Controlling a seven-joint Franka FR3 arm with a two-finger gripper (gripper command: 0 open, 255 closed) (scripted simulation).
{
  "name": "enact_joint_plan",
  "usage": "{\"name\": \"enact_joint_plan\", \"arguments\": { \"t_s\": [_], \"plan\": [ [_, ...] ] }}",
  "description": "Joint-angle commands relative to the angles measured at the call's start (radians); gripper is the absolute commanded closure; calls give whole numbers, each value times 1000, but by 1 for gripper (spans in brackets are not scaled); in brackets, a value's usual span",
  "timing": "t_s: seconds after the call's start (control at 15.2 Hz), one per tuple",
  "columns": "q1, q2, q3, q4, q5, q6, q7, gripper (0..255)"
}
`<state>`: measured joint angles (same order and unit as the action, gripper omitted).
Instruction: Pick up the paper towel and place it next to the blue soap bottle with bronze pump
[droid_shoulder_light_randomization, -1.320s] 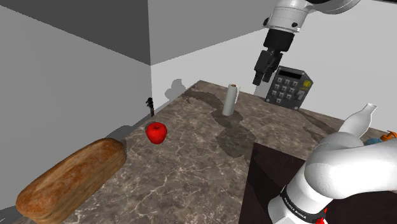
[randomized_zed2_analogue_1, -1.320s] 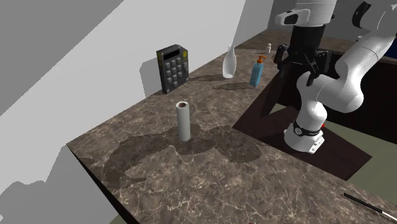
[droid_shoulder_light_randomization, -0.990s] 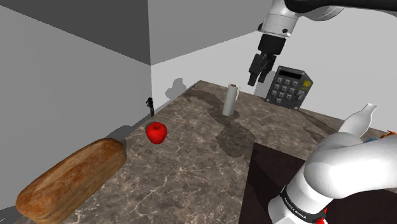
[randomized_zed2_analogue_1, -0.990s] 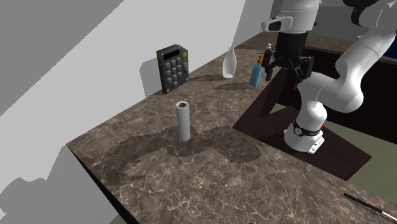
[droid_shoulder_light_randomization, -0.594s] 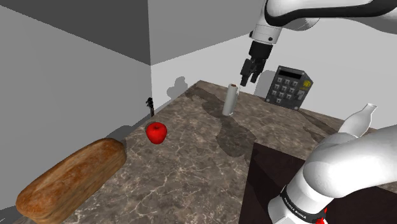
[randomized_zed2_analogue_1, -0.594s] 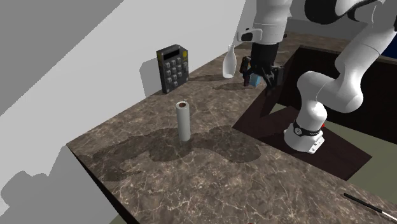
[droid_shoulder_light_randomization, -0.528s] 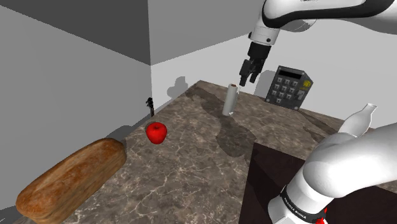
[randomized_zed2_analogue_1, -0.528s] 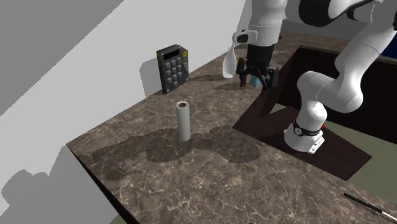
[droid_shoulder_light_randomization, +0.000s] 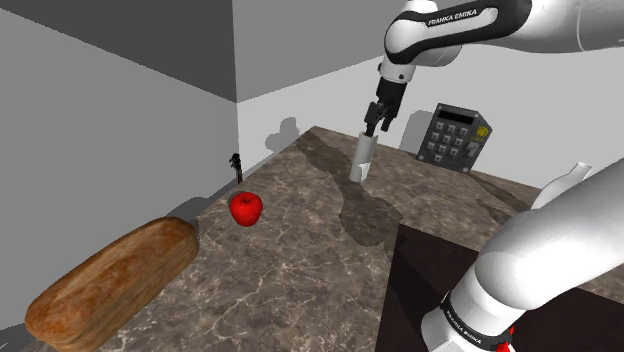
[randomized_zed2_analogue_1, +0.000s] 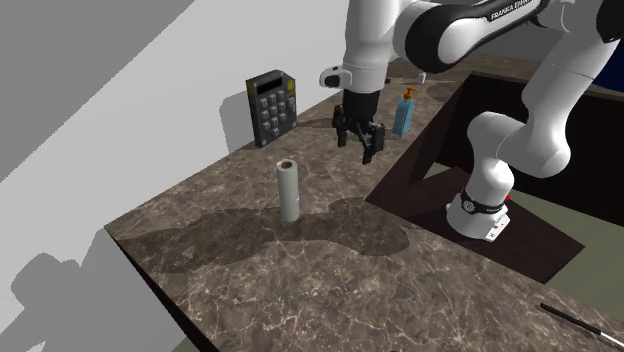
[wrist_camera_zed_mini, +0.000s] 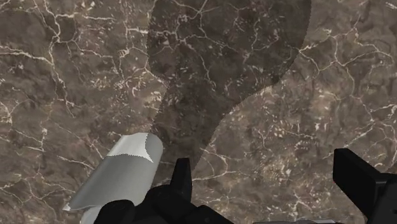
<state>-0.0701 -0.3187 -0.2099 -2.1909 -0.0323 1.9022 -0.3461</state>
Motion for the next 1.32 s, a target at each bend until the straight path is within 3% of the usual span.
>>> {"name": "enact_joint_plan", "arguments": {
  "t_s": [0.0,0.46,0.92,1.25],
  "plan": [
    [-7,67,-19,39,-1,34,-23,0],
    [-32,311,-70,211,30,122,-97,0],
    [-78,553,-96,432,85,155,-165,0],
    [-82,579,-93,399,95,213,-171,0]
  ]
}}
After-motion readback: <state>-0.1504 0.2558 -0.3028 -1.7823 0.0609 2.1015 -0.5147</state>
